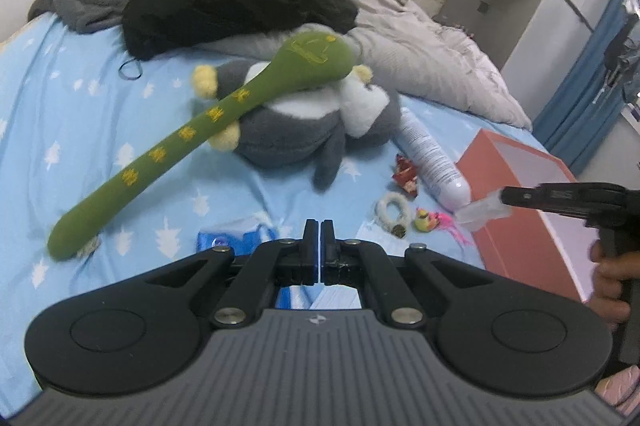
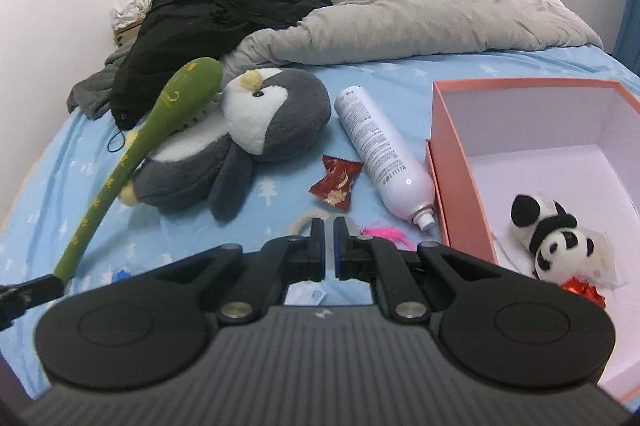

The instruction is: Organize soft objects

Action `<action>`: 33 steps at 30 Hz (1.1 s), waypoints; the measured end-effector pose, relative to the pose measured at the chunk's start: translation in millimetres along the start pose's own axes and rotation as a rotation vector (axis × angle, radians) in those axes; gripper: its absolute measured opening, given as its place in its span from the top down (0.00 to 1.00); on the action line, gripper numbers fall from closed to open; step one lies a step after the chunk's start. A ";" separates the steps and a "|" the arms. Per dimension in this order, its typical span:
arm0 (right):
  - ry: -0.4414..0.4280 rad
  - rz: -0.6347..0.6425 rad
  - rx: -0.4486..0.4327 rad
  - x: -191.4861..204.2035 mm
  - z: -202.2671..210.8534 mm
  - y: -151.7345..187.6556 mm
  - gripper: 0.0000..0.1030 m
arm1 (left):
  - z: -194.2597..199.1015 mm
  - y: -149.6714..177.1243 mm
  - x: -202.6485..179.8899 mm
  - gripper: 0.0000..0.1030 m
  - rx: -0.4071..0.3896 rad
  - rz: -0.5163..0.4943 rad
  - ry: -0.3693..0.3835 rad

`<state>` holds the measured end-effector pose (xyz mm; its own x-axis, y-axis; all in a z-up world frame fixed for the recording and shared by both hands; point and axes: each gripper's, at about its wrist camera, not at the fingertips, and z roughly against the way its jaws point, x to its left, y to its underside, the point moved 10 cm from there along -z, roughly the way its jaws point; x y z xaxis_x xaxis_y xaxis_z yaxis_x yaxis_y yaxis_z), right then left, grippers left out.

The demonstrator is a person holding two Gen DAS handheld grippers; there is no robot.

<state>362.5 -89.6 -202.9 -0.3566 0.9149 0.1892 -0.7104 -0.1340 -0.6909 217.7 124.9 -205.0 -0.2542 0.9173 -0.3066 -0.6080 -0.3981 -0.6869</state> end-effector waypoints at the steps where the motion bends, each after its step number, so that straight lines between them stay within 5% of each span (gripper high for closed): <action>1: 0.000 0.004 0.002 1.7 1.9 3.7 0.93 | -1.8 4.2 2.4 0.99 0.014 0.004 0.001; 7: -0.012 0.023 0.055 14.7 4.9 41.7 0.93 | -19.1 33.2 20.5 0.96 0.107 0.018 -0.024; 11: -0.025 0.014 0.096 20.4 3.1 67.7 0.93 | -31.5 45.7 27.7 0.55 0.135 0.032 -0.048; 17: -0.027 0.009 0.116 22.1 4.2 87.1 0.93 | -54.5 55.5 25.1 0.46 0.167 -0.006 -0.074; 22: -0.022 0.015 0.113 21.3 5.8 87.8 0.93 | -70.3 60.4 20.5 0.53 0.178 -0.053 -0.105; 24: -0.026 0.012 0.112 20.1 7.2 87.3 0.93 | -74.0 59.9 21.2 0.73 0.182 -0.065 -0.137; 27: -0.024 0.023 0.102 19.8 11.0 85.6 0.93 | -77.7 58.9 19.2 0.91 0.179 -0.117 -0.172; 33: -0.030 0.024 0.068 18.1 25.8 75.2 0.93 | -59.3 41.2 9.6 0.96 0.126 -0.132 -0.161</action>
<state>286.9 -93.0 -233.5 -0.3914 0.8994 0.1946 -0.7408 -0.1825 -0.6464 234.8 116.6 -275.4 -0.2768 0.9554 -0.1031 -0.7303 -0.2789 -0.6236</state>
